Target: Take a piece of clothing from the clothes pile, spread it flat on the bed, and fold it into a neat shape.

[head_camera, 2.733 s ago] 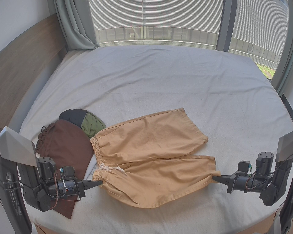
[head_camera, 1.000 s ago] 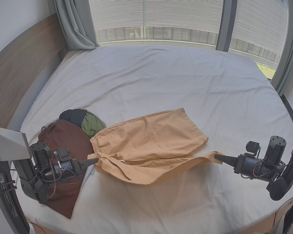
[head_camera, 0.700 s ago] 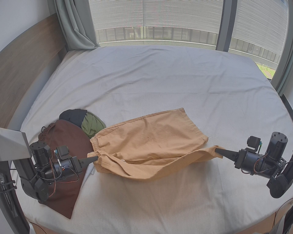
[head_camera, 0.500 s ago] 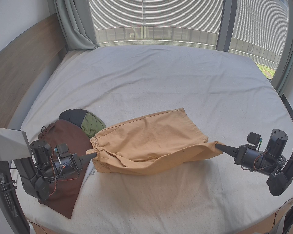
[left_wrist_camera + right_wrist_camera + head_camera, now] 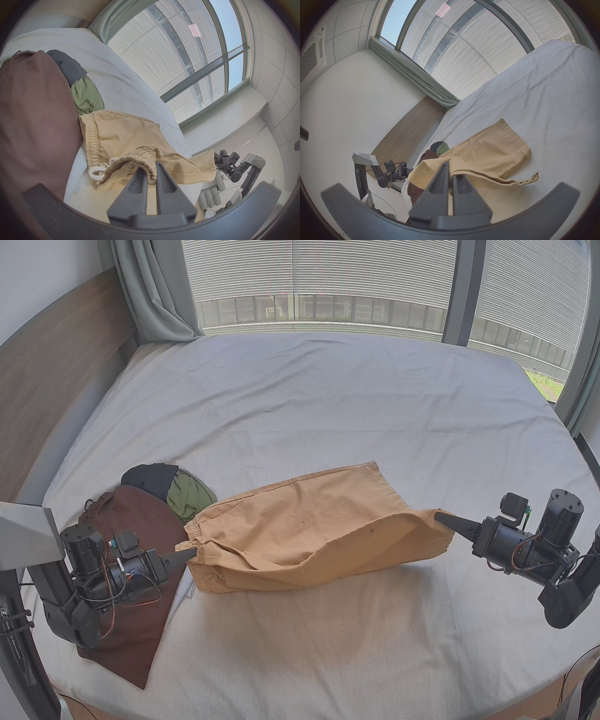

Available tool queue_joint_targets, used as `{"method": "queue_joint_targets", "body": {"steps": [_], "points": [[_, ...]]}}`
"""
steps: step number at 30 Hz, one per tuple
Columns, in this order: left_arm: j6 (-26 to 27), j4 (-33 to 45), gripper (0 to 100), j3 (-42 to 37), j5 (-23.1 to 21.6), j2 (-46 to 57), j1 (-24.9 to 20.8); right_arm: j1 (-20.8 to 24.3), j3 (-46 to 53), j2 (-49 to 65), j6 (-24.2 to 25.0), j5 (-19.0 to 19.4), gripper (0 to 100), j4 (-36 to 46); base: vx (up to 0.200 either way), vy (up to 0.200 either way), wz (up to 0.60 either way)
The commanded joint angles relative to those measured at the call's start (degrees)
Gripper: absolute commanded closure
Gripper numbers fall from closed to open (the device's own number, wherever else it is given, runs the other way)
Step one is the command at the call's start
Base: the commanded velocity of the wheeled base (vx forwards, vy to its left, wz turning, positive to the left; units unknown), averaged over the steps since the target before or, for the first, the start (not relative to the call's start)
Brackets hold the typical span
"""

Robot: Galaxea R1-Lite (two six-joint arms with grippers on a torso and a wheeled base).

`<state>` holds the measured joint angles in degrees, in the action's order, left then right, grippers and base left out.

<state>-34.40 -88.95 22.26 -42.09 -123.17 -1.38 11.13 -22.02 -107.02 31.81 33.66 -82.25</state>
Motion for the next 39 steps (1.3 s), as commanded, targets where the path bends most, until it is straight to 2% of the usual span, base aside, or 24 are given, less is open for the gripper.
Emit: {"method": "queue_joint_targets", "body": {"steps": [1,6,12,21,26,33,39], "points": [[-1.02,0.01,100,0.24,-0.01,1.18,0.06,-0.32,-2.07,-0.91,0.01,0.00,100,0.69,0.000,0.000,0.00],[-2.07,0.01,100,0.77,0.43,1.27,0.15,-0.50,-5.23,-2.05,0.10,0.00,100,0.78,0.000,0.000,0.00],[-2.69,0.10,100,2.17,5.00,0.92,0.23,-0.85,-9.54,-5.04,0.01,0.00,100,1.65,0.000,0.000,0.00],[-2.78,0.10,100,2.44,5.09,0.65,0.23,-0.93,-17.89,-7.15,0.01,0.00,100,5.17,0.000,0.000,0.00],[-2.78,0.10,100,2.53,5.18,0.65,0.50,-0.85,-23.69,-8.55,0.01,0.00,100,9.74,0.000,0.000,0.00],[-7.17,0.10,100,4.02,5.36,0.57,0.50,-0.93,-30.89,-12.25,0.01,0.00,100,12.55,0.000,0.000,0.00],[-7.26,0.19,100,4.81,5.44,-0.40,0.41,-0.85,-35.46,-14.09,0.10,0.00,100,16.51,0.000,0.000,0.00]]}}
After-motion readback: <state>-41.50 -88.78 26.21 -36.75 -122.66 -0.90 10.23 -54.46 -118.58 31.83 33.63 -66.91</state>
